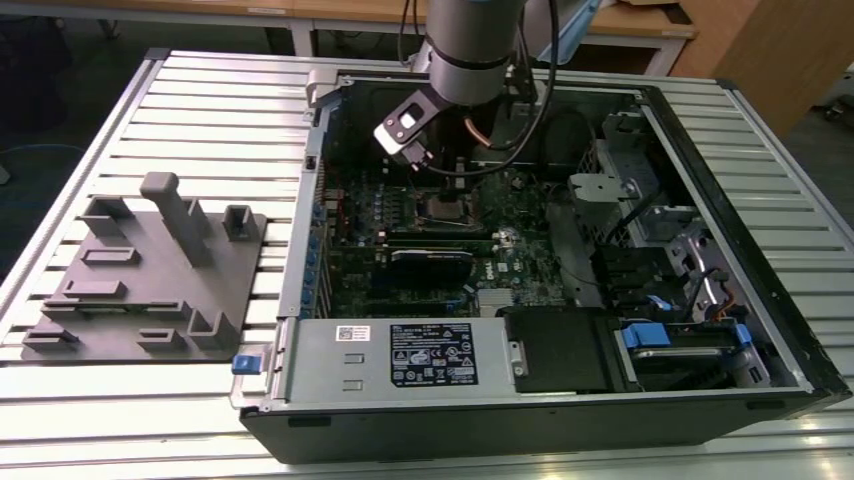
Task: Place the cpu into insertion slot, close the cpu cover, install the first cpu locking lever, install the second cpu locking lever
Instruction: 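Close the cpu cover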
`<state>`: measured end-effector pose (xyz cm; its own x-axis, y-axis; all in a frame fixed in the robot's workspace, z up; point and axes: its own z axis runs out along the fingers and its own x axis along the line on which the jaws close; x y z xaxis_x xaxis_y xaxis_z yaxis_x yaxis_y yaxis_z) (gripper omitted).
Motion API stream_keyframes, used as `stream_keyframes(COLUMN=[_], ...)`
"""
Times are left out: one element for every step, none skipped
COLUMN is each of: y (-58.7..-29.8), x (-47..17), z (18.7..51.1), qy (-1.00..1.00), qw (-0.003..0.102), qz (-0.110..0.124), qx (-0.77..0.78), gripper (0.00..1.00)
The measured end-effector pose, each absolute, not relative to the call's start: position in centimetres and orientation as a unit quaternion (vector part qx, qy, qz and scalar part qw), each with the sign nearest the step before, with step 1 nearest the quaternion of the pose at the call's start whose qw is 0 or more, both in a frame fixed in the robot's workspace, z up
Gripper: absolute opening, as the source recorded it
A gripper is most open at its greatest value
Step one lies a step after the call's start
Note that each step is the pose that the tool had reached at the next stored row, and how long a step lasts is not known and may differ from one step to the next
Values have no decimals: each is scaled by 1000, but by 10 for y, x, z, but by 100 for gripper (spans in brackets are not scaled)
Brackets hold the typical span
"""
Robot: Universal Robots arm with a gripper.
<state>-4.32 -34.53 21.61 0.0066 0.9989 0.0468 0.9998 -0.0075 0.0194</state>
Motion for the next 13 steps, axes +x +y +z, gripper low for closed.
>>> stream_keyframes(y=[-345,-345,-345,-345,-345,-345,-345,-345,-345,-345,-345,-345,-345], x=[-43,-43,-43,-43,-43,-43,-43,-43,-43,-43,-43,-43,-43], z=[217,217,217,218,218,219,219,220,220,221,221,222,222], qy=[-704,-704,-704,-704,-704,-704,-704,-704,-704,-704,-704,-704,-704], qw=[10,10,10,10,10,10,10,10,10,10,10,10,10], qz=[-23,-23,-23,-23,-23,-23,-23,-23,-23,-23,-23,-23,-23], qx=[-709,-709,-709,-709,-709,-709,-709,-709,-709,-709,-709,-709,-709], gripper=[11,11,11,11,11,11,11,11,11,11,11,11,11])
